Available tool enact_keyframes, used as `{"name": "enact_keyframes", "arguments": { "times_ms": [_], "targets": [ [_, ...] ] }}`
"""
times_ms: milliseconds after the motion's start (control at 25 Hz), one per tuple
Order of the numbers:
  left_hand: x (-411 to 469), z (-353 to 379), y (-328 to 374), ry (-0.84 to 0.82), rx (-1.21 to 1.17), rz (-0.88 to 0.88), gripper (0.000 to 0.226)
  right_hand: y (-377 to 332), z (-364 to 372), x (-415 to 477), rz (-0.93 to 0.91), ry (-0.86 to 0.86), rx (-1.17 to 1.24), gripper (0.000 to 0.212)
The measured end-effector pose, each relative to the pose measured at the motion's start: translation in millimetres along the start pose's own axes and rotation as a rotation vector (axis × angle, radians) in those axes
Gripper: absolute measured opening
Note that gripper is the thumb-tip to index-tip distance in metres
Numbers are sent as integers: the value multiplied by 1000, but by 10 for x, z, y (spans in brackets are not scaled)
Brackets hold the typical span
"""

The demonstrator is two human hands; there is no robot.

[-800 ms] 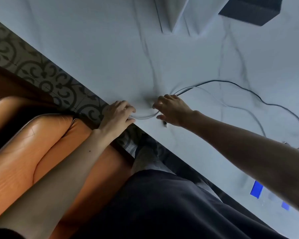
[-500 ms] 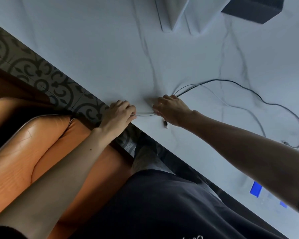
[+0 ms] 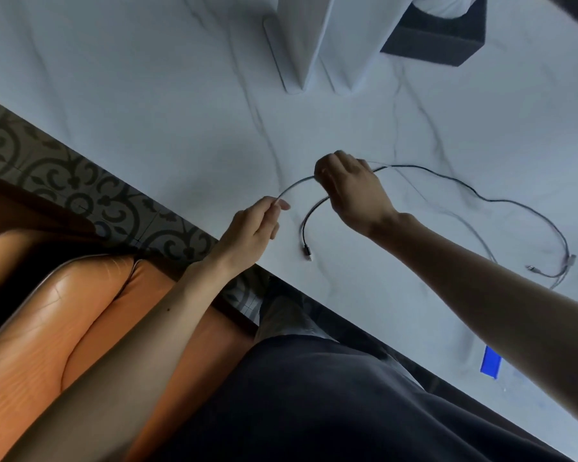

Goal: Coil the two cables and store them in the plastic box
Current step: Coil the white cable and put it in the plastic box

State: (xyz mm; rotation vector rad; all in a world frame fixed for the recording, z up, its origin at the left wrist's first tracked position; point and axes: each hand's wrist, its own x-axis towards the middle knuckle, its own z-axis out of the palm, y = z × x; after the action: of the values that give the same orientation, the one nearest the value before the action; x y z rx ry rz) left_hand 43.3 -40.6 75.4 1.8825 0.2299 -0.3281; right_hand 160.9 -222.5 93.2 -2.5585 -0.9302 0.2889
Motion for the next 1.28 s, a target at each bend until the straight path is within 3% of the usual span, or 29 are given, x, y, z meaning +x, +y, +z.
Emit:
{"name": "enact_keyframes", "arguments": {
  "times_ms": [200,360,640,840,1000,1120,1280],
  "targets": [
    [64,132,608,-180,-376,5,28,36,-482,-155,158,244,251,16],
    [73,334,1110,-280,-587,94,25,171,-749,-360,311,324,420,20],
    [61,860,1803,-289,-957,189,32,355,-993,-1020,367,179,886,39],
    [56,1333,2121,-187,-1078,207,32,422,-1039,-1645,420,36,1072,42],
    [111,1609,2298,-110,-1103,261,34,647,-1082,-2114,341,-98,851,35],
    [170,1737,2442,-34,-1075,320,38,920,-1127,-2435,315,-89,595,29],
    [287,1852,2503,102,-841,371,43,1052,-1309,-2697,154,-121,139,18]
  ]
}}
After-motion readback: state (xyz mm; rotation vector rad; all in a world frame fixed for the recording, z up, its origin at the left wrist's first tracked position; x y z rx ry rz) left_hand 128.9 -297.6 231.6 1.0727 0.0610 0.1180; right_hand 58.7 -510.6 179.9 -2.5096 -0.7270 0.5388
